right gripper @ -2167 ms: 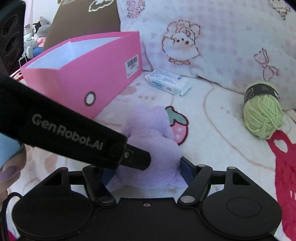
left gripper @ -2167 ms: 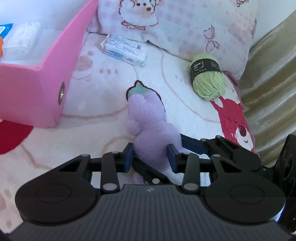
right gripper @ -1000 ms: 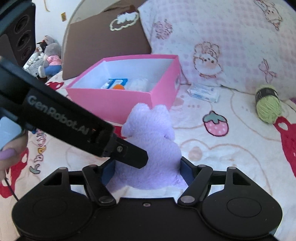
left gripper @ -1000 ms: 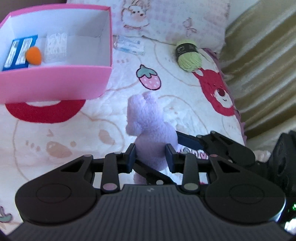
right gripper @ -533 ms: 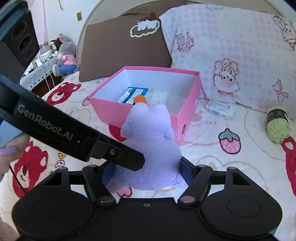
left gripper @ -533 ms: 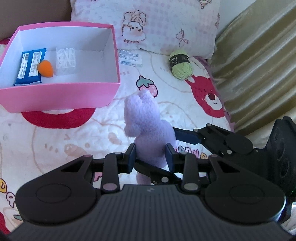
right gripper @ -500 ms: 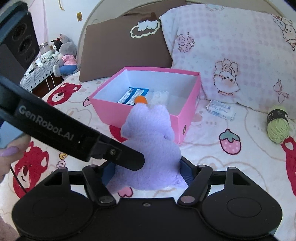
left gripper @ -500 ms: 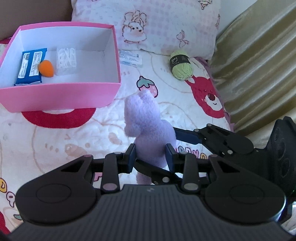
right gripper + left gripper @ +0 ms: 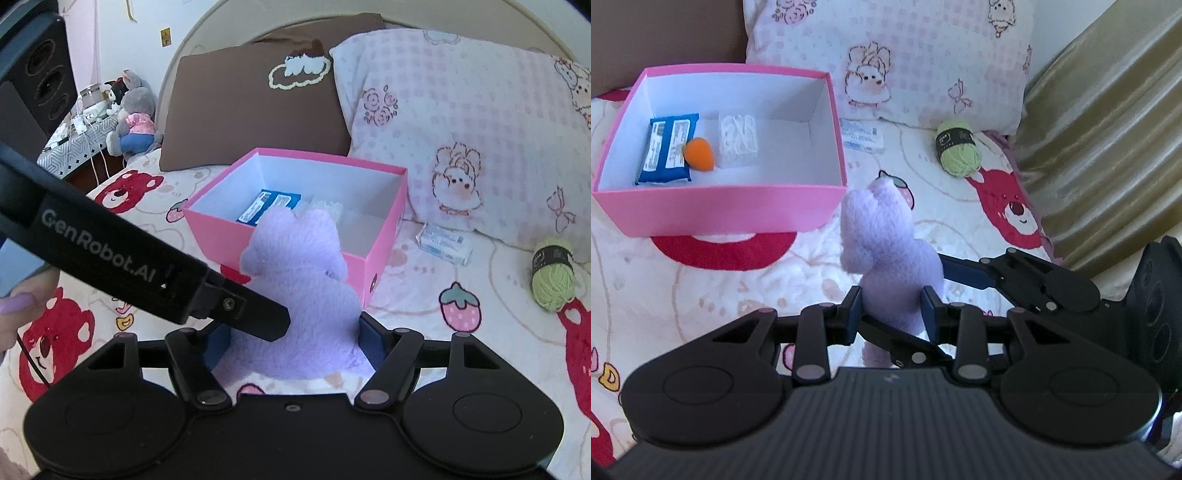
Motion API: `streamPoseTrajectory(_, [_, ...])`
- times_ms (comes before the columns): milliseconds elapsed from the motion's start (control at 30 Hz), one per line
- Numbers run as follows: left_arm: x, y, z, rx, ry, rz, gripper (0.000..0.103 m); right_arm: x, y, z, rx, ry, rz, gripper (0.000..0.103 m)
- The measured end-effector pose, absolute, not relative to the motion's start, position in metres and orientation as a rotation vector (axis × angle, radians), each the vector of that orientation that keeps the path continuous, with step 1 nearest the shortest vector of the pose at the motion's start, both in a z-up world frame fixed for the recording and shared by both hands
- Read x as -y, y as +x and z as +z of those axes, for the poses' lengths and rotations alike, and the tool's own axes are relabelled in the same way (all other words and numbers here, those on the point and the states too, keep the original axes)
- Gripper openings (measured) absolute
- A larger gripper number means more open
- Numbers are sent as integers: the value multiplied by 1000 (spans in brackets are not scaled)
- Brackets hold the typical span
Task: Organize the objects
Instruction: 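Carry the purple plush over the pink box with the left gripper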
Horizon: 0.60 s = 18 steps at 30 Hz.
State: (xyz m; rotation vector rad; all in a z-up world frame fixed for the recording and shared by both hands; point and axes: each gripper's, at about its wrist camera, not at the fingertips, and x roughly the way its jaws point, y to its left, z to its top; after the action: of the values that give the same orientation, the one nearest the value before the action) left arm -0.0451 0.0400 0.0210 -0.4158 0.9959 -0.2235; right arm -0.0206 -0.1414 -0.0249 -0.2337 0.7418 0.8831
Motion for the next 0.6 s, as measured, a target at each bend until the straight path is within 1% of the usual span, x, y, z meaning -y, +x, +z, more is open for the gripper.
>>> streamPoseTrajectory(167, [-48,-38,29,-996,-420,-209,33,134,-16,-18,-734,-230,890,76])
streamPoseTrajectory(333, [-61,-22,49,-1048,-387,-157,33,116,-4,-9,-749,-190,931,76])
streamPoseTrajectory(467, [-70,-9,63,-1096,-338,-109,33,100,7,-4,-779,-140,961,76])
streamPoseTrajectory(600, [-82,7,64,-1097,-335,-80,33,87,24,-3,-823,-97,960,77])
